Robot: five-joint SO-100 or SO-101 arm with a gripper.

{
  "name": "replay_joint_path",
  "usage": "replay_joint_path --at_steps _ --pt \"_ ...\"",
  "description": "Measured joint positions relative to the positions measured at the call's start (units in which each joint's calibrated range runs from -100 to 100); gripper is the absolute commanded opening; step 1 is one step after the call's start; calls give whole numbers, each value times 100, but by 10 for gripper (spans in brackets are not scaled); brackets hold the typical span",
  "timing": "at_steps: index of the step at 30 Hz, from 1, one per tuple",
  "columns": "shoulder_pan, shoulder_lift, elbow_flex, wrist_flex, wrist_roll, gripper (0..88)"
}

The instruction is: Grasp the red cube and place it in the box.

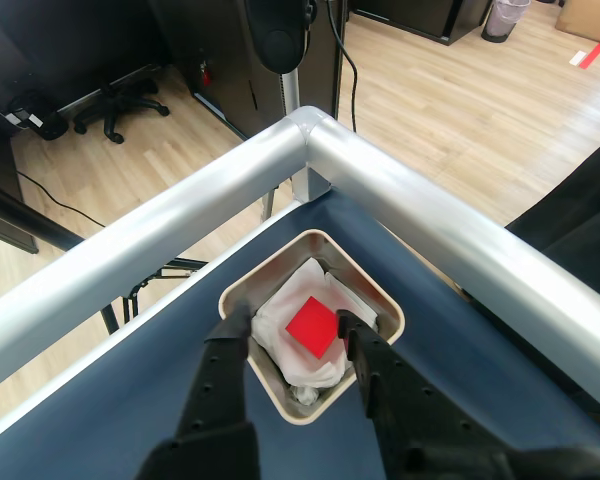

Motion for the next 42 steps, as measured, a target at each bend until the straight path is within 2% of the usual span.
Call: replay_joint_path --at_steps 7,31,42 --pt "-237 -677 678 0 -122 0" --pt "-2537 -5089 5479 -247 -239 0" --pt "-2901 -6939 8137 -811 -24 0"
